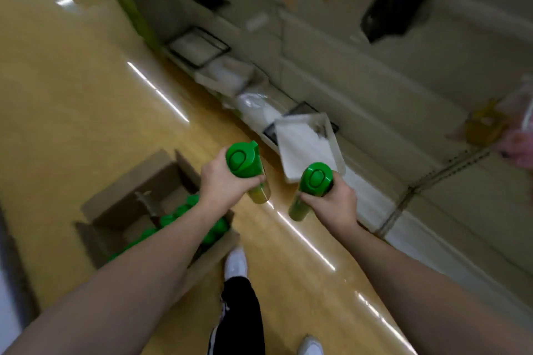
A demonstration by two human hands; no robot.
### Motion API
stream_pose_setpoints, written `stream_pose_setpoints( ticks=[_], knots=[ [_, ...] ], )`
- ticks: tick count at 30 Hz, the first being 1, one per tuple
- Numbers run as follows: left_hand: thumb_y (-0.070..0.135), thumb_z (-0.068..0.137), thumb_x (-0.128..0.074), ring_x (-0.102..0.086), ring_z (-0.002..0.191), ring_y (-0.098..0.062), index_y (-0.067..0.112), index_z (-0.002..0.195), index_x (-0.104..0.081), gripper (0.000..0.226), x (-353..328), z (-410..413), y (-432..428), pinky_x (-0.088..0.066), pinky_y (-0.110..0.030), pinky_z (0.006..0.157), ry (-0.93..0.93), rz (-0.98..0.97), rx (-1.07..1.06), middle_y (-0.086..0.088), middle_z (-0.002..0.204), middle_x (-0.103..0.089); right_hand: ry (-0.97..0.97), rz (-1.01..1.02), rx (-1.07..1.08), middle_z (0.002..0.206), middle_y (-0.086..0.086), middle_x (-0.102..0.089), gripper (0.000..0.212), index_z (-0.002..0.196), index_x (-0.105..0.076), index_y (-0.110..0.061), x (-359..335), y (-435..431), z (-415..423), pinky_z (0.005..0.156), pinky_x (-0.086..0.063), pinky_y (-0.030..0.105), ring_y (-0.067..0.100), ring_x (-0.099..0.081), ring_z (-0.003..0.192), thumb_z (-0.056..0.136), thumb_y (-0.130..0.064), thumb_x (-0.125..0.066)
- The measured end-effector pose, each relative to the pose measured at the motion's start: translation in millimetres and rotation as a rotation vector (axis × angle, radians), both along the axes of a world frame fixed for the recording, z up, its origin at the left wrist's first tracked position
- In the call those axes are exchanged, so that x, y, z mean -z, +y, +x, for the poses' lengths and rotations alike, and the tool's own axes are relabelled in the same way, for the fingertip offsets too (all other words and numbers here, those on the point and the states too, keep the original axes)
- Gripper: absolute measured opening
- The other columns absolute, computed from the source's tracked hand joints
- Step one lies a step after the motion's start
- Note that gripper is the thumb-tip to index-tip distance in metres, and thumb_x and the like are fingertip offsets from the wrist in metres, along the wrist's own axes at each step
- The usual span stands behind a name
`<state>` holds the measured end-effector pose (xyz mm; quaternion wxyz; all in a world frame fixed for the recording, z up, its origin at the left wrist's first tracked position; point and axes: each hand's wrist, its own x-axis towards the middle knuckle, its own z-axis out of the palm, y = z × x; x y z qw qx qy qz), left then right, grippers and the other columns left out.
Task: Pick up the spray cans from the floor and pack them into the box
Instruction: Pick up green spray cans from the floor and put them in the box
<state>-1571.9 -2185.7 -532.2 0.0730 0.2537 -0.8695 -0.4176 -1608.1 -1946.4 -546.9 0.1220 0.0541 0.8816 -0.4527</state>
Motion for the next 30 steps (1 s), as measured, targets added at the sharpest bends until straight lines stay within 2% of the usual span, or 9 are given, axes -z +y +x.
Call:
stream_pose_setpoints(
  ticks=[3,7,11,15,19,23,26,30],
  knots=[
    [0.072,0.035,-0.078,-0.058,0.102,-0.016,0.036,0.112,-0.059,0.087,-90,45,-45,-0.048,-0.031,0.091,0.05,-0.01,-0.153,0.01,0.101,-0.063,0.091,-0.015,-0.158,0.117,0.003,-0.07,0.07,0.129,-0.062,-0.018,-89,-50,16,0.095,-0.053,0.04,0.022,-0.063,0.11,0.068,-0.038,-0.091],
    [0.071,0.037,-0.081,-0.06,0.099,-0.018,0.031,0.118,-0.063,0.091,-178,92,-106,-0.044,-0.025,0.081,0.125,-0.08,-0.281,0.006,0.103,-0.067,0.217,-0.054,-0.314,0.118,0.004,-0.07,0.071,0.131,-0.062,-0.02,-179,-126,39,0.096,-0.052,0.042,0.023,-0.063,0.112,0.07,-0.04,-0.09],
    [0.074,0.039,-0.081,-0.058,0.092,-0.014,0.036,0.116,-0.062,0.088,-237,122,-172,-0.044,-0.024,0.074,0.16,-0.141,-0.311,0.013,0.094,-0.062,0.269,-0.145,-0.451,0.126,0.003,-0.067,0.075,0.135,-0.057,-0.019,-234,-205,54,0.098,-0.053,0.046,0.021,-0.061,0.117,0.071,-0.041,-0.089],
    [0.077,0.039,-0.077,-0.058,0.084,-0.011,0.036,0.112,-0.064,0.084,-269,146,-230,-0.042,-0.023,0.065,0.213,-0.232,-0.34,0.018,0.087,-0.06,0.332,-0.222,-0.535,0.125,-0.003,-0.067,0.079,0.136,-0.055,-0.024,-259,-277,64,0.096,-0.055,0.04,0.013,-0.062,0.114,0.069,-0.047,-0.088],
    [0.079,0.04,-0.074,-0.058,0.082,-0.011,0.035,0.106,-0.065,0.08,-272,171,-268,-0.041,-0.023,0.061,0.202,-0.269,-0.387,0.02,0.085,-0.062,0.369,-0.231,-0.58,0.116,-0.012,-0.067,0.081,0.136,-0.053,-0.031,-255,-329,81,0.086,-0.055,0.03,0.007,-0.062,0.105,0.067,-0.059,-0.086],
    [0.076,0.041,-0.076,-0.056,0.084,-0.01,0.035,0.107,-0.065,0.078,-241,201,-288,-0.034,-0.017,0.058,0.123,-0.213,-0.443,0.023,0.084,-0.057,0.295,-0.2,-0.679,0.117,-0.007,-0.069,0.079,0.13,-0.056,-0.027,-226,-361,90,0.087,-0.059,0.039,0.014,-0.065,0.107,0.064,-0.059,-0.084],
    [0.076,0.037,-0.074,-0.06,0.089,-0.012,0.034,0.112,-0.065,0.087,-201,222,-296,-0.041,-0.022,0.065,0.044,-0.129,-0.514,0.017,0.091,-0.063,0.142,-0.136,-0.789,0.123,-0.003,-0.068,0.082,0.134,-0.053,-0.024,-192,-375,91,0.092,-0.059,0.043,0.017,-0.065,0.112,0.064,-0.051,-0.086],
    [0.07,0.045,-0.085,-0.061,0.087,-0.011,0.033,0.112,-0.065,0.08,-143,246,-296,-0.041,-0.022,0.062,-0.09,-0.039,-0.631,0.017,0.088,-0.063,0.041,-0.057,-0.925,0.119,-0.002,-0.07,0.075,0.134,-0.054,-0.025,-127,-381,88,0.092,-0.058,0.046,0.018,-0.066,0.111,0.069,-0.038,-0.089]
  ],
)
